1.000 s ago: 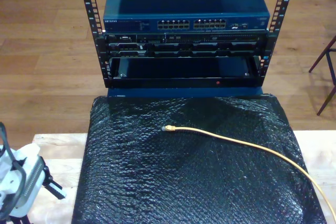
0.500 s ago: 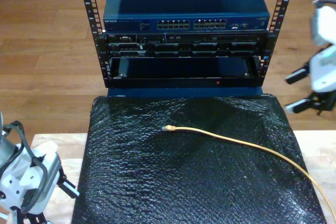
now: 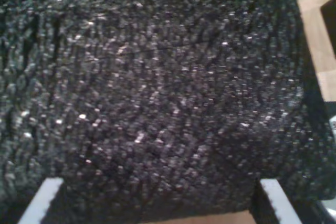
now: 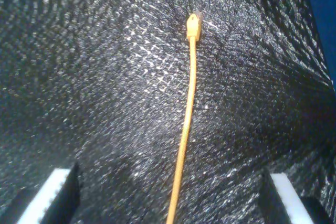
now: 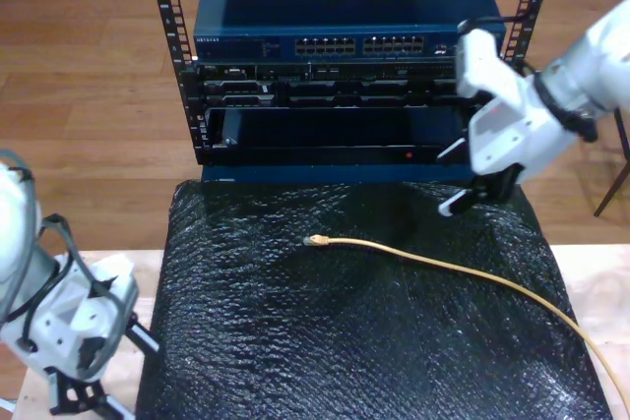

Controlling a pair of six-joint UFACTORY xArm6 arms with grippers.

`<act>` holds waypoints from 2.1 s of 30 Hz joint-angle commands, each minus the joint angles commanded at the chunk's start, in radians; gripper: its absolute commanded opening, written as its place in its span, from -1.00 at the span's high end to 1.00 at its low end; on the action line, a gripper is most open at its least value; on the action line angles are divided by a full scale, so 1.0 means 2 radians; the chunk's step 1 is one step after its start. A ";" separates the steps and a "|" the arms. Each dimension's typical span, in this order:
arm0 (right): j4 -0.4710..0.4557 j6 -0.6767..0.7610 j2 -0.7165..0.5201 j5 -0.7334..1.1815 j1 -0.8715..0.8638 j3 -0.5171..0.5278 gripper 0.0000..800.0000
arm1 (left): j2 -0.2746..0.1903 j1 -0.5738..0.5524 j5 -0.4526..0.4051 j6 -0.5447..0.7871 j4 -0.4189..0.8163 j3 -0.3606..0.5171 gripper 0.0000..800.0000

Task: Grab the cable and plug it in

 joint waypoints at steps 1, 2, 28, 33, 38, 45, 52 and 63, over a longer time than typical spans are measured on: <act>-0.013 0.008 0.003 -0.007 0.008 -0.002 -0.99 | 0.004 -0.008 -0.002 -0.006 0.000 -0.002 -1.00; -0.024 0.017 0.005 -0.014 0.015 -0.002 -0.99 | 0.008 -0.015 -0.003 -0.012 0.000 -0.006 -1.00; -0.297 0.302 0.129 -0.043 0.193 -0.110 -0.99 | 0.073 -0.041 -0.057 -0.065 -0.001 -0.065 -1.00; -0.298 0.326 0.164 -0.041 0.200 -0.142 -0.98 | 0.084 -0.041 -0.061 -0.070 -0.001 -0.064 -1.00; -0.303 0.349 0.190 -0.033 0.203 -0.170 -0.98 | 0.090 -0.040 -0.068 -0.080 -0.001 -0.065 -1.00; -0.347 0.381 0.219 -0.010 0.217 -0.198 -0.98 | 0.091 -0.040 -0.068 -0.081 -0.001 -0.065 -1.00; -0.402 0.433 0.232 0.012 0.239 -0.209 -0.98 | 0.092 -0.041 -0.068 -0.081 -0.001 -0.065 -1.00; -0.435 0.480 0.251 0.019 0.260 -0.212 -0.93 | 0.092 -0.040 -0.068 -0.081 -0.001 -0.064 -1.00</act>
